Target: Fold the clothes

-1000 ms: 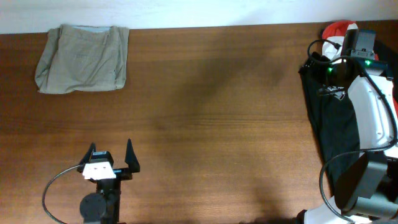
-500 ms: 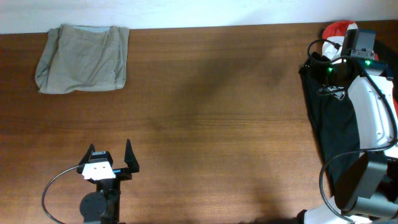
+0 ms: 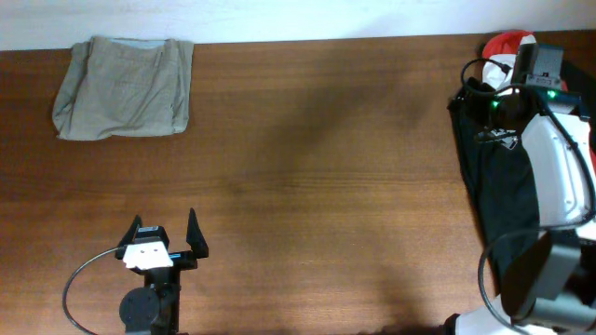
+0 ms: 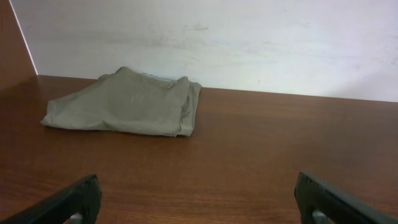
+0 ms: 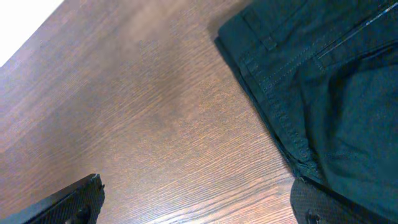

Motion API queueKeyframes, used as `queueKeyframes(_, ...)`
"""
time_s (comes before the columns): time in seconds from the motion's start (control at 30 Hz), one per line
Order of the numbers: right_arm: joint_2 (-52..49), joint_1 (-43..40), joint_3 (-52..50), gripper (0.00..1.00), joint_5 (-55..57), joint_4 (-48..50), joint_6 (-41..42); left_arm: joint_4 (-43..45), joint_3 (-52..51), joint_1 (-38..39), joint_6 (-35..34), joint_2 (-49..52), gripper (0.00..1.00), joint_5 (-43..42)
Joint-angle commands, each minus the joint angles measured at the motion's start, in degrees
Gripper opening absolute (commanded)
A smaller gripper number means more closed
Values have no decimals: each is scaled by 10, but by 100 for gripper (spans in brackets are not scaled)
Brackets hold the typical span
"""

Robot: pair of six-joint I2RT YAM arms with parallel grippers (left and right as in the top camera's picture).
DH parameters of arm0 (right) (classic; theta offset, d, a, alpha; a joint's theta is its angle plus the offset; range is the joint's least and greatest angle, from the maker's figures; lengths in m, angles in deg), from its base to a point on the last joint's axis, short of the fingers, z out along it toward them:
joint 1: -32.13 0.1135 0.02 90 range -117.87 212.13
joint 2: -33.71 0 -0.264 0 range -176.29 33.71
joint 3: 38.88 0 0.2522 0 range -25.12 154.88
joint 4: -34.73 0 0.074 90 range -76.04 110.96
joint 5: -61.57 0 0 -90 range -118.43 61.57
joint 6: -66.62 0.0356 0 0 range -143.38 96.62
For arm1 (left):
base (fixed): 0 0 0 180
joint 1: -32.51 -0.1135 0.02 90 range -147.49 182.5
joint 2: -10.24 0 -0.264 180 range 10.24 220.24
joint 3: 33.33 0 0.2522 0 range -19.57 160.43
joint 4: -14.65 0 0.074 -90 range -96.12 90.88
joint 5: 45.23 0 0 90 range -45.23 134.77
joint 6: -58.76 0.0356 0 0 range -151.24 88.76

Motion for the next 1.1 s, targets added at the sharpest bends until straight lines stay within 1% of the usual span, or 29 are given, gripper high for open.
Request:
queueKeyframes(0.0, 116, 12, 6, 99, -1, 0, -3, 1, -3, 1, 9, -3, 99, 8)
queueKeyframes(0.1, 226, 40, 6, 99, -1, 0, -3, 1, -3, 1, 9, -3, 99, 8)
queueKeyframes(0.17, 276, 59, 6, 99, -1, 0, -3, 1, -3, 1, 9, -3, 99, 8)
queueKeyframes(0.23, 329, 74, 3, 99, 22, 0, -3, 1, -3, 1, 9, -3, 99, 8)
queueKeyframes(0.33, 393, 84, -24, 99, 50, 1, -4, 1, -3, 1, 9, -3, 99, 8)
queueKeyframes(0.4, 461, 101, -101, 99, 87, 3, -4, 1, -3, 1, 9, -3, 99, 8)
queueKeyframes(0.47, 526, 118, -193, 99, 108, 29, -4, 1, -3, 1, 9, -3, 99, 8)
queueKeyframes(0.5, 589, 134, -294, 99, 113, 85, -23, 1, -3, 1, 9, -3, 99, 8)
queueKeyframes(0.57, 657, 153, -403, 99, 111, 158, -65, 1, -3, 1, 9, -3, 99, 8)
queueKeyframes(0.6, 713, 167, -484, 99, 111, 216, -82, 1, -3, 1, 9, -3, 99, 8)
queueKeyframes(0.63, 760, 178, -547, 99, 111, 263, -94, 1, -3, 1, 9, -3, 99, 8)
queueKeyframes(0.67, 789, 184, -584, 99, 111, 292, -97, 1, -3, 1, 9, -3, 99, 8)
queueKeyframes(0.73, 891, 195, -705, 99, 110, 384, -109, 1, -3, 1, 9, -3, 99, 8)
queueKeyframes(0.8, 938, 195, -759, 99, 110, 406, -109, 1, -3, 1, 9, -3, 99, 8)
queueKeyframes(0.9, 986, 194, -812, 99, 112, 407, -109, 1, -3, 1, 9, -3, 99, 8)
queueKeyframes(0.93, 987, 194, -825, 99, 113, 416, -110, 1, -3, 1, 9, -3, 99, 8)
queueKeyframes(1.07, 987, 194, -870, 99, 110, 443, -162, 1, -3, 1, 9, -3, 99, 8)
